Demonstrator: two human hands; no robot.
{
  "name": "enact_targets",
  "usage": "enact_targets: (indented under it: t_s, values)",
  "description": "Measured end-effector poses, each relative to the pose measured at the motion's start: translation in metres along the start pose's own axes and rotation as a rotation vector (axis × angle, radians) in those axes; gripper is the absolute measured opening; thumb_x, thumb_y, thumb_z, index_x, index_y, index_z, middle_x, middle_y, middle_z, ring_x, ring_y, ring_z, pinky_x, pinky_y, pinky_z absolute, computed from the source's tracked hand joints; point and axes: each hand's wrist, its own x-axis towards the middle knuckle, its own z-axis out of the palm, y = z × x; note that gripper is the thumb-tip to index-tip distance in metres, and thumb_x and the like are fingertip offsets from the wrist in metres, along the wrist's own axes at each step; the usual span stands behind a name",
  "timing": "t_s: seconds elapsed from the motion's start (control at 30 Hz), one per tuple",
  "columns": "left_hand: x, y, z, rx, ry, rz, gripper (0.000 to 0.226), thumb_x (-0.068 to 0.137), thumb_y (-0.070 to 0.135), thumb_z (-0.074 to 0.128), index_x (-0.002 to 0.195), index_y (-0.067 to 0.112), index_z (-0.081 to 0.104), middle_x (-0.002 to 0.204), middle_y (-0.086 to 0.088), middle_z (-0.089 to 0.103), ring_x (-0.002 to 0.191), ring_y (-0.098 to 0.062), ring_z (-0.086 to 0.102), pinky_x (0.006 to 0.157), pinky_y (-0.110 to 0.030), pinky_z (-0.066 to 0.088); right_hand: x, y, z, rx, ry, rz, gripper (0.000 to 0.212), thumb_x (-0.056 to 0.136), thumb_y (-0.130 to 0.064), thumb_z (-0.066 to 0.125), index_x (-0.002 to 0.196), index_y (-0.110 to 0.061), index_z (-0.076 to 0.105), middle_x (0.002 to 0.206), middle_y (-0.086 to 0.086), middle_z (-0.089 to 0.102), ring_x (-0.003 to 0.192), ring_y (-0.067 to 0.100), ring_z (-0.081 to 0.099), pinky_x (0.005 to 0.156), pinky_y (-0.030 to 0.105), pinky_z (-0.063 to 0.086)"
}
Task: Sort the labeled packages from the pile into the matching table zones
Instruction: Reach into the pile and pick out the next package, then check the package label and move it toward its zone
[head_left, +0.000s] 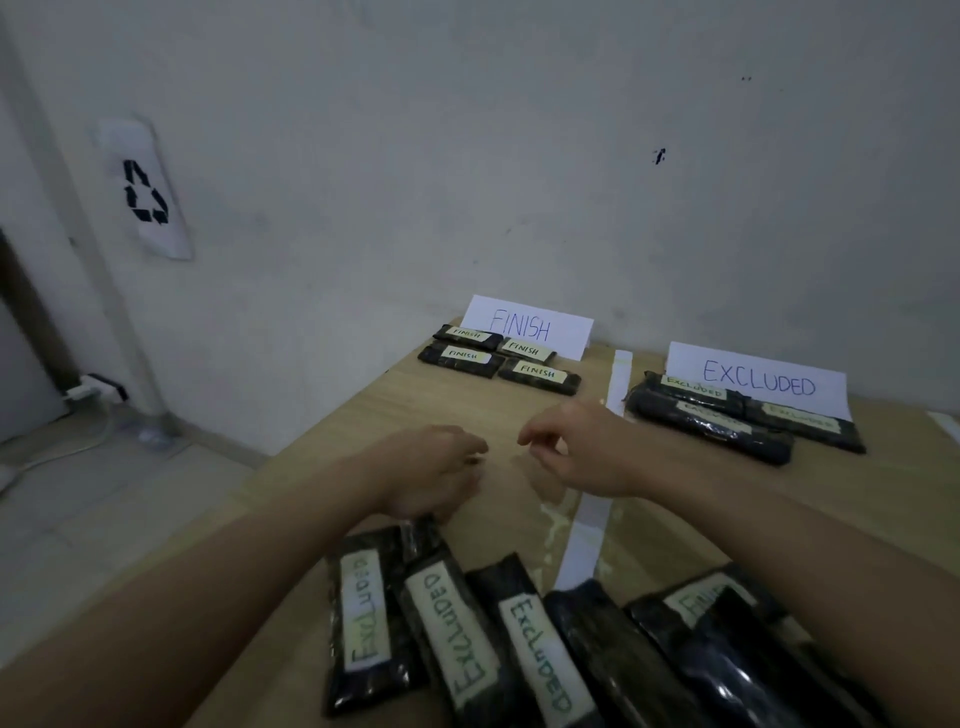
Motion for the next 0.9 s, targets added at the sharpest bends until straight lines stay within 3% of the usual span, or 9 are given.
enact_targets:
  t_s: [0.17,0.27,0.33,0.5,0.7,0.8,0.9]
  values:
    - [-0.052,-0.008,0.001,-0.054,0.073,-0.026,0.033,0.097,0.023,0.039,0.128,0.018,0.051,0.131,0.001,0.055,0.119,-0.012,0.048,0.096,-0.02,0.034,-0.016,-0.046,0.005,0.06,-0.044,-0.108,0.022,0.087,-0.011,0.052,0.103,-0.01,0.069,0.098,0.006,0.071,0.086,0.016,0.062,0.08,0.031,0.05]
    - [-0.075,-0.011,0.002,-0.104,0.091,0.011,0.037,0.093,0.008,0.045,0.126,0.021,0.054,0.13,0.006,0.055,0.112,-0.003,0.046,0.083,0.002,0.027,-0.02,-0.069,0.009,0.063,-0.074,-0.148,0.023,0.087,-0.012,0.053,0.105,-0.012,0.068,0.1,0.005,0.07,0.088,0.016,0.061,0.081,0.032,0.049]
    - [-0.082,-0.013,0.003,-0.113,0.082,0.045,0.042,0.09,0.002,0.048,0.127,0.02,0.054,0.131,0.006,0.055,0.116,-0.004,0.047,0.08,0.007,0.023,-0.022,-0.078,0.01,0.072,-0.077,-0.162,0.024,0.086,-0.01,0.052,0.104,-0.012,0.068,0.099,0.006,0.07,0.088,0.016,0.06,0.081,0.034,0.049]
    - [-0.071,-0.004,0.007,-0.051,0.041,0.12,0.043,0.092,0.009,0.047,0.134,0.021,0.047,0.14,0.005,0.047,0.127,-0.009,0.041,0.095,-0.01,0.024,-0.028,-0.084,0.006,0.096,-0.053,-0.155,0.027,0.083,-0.005,0.05,0.1,-0.013,0.07,0.09,0.004,0.07,0.079,0.016,0.059,0.076,0.041,0.05]
    - [-0.047,-0.006,0.006,0.063,0.042,0.182,0.039,0.092,0.017,0.05,0.131,0.023,0.049,0.137,0.001,0.044,0.127,-0.014,0.036,0.106,-0.026,0.029,-0.043,-0.069,-0.008,0.073,-0.043,-0.08,0.027,0.088,-0.006,0.049,0.105,-0.016,0.068,0.099,0.002,0.07,0.088,0.012,0.061,0.082,0.034,0.051]
    - [-0.044,-0.007,-0.005,0.043,0.074,0.231,0.036,0.092,0.02,0.051,0.128,0.021,0.05,0.136,0.001,0.044,0.127,-0.012,0.036,0.101,-0.012,0.023,-0.05,-0.06,-0.017,0.056,0.015,-0.067,0.027,0.09,-0.006,0.048,0.108,-0.013,0.067,0.103,0.002,0.069,0.09,0.01,0.06,0.083,0.027,0.049]
    - [-0.048,-0.008,-0.022,-0.033,0.094,0.239,0.034,0.093,0.022,0.049,0.127,0.02,0.052,0.129,0.002,0.049,0.115,-0.006,0.043,0.086,0.006,0.025,-0.052,-0.055,-0.024,0.103,0.093,-0.022,0.028,0.093,-0.008,0.045,0.112,-0.013,0.065,0.104,-0.001,0.067,0.087,0.002,0.055,0.075,0.009,0.039]
